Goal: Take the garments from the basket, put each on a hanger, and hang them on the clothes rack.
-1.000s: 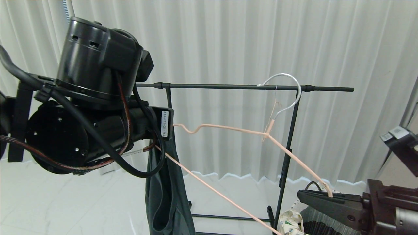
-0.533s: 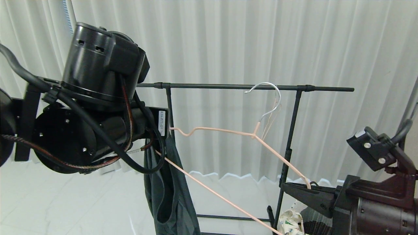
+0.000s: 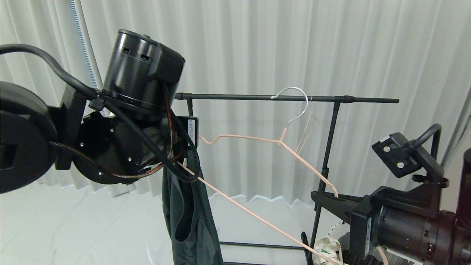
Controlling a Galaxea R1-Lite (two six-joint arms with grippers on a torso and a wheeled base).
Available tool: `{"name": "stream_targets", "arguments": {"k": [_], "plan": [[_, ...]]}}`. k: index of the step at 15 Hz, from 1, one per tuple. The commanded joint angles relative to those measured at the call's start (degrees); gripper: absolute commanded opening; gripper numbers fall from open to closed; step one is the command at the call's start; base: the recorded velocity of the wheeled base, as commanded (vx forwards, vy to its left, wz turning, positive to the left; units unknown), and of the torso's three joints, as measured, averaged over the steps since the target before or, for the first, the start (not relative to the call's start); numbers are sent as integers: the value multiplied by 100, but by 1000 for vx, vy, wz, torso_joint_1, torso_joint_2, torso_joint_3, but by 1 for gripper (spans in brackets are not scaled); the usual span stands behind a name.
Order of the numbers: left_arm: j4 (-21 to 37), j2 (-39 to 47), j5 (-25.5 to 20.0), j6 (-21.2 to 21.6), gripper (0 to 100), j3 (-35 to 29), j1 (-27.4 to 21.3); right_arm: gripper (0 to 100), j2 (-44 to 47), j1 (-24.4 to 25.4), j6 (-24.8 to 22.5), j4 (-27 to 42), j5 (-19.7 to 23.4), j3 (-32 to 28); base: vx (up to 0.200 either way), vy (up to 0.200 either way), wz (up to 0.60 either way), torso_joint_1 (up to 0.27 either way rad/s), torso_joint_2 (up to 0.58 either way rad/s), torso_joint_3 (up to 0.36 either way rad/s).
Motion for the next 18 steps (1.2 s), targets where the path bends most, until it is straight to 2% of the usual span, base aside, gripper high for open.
{"name": "stream_targets", "arguments": {"k": [1,8,18], "plan": [[1,121,24,-94,0,-63,-18,0,469,8,-18,-204,-82,-185,0,0,0,0,0,0],[1,200,24,-437,0,-239,-229,0,1155,245,-36,-423,-100,-695,0,0,0,0,0,0],[10,156,15,-832,0,-643,-1196,0,1348,377,17,-432,-100,-774,0,0,0,0,0,0]]}}
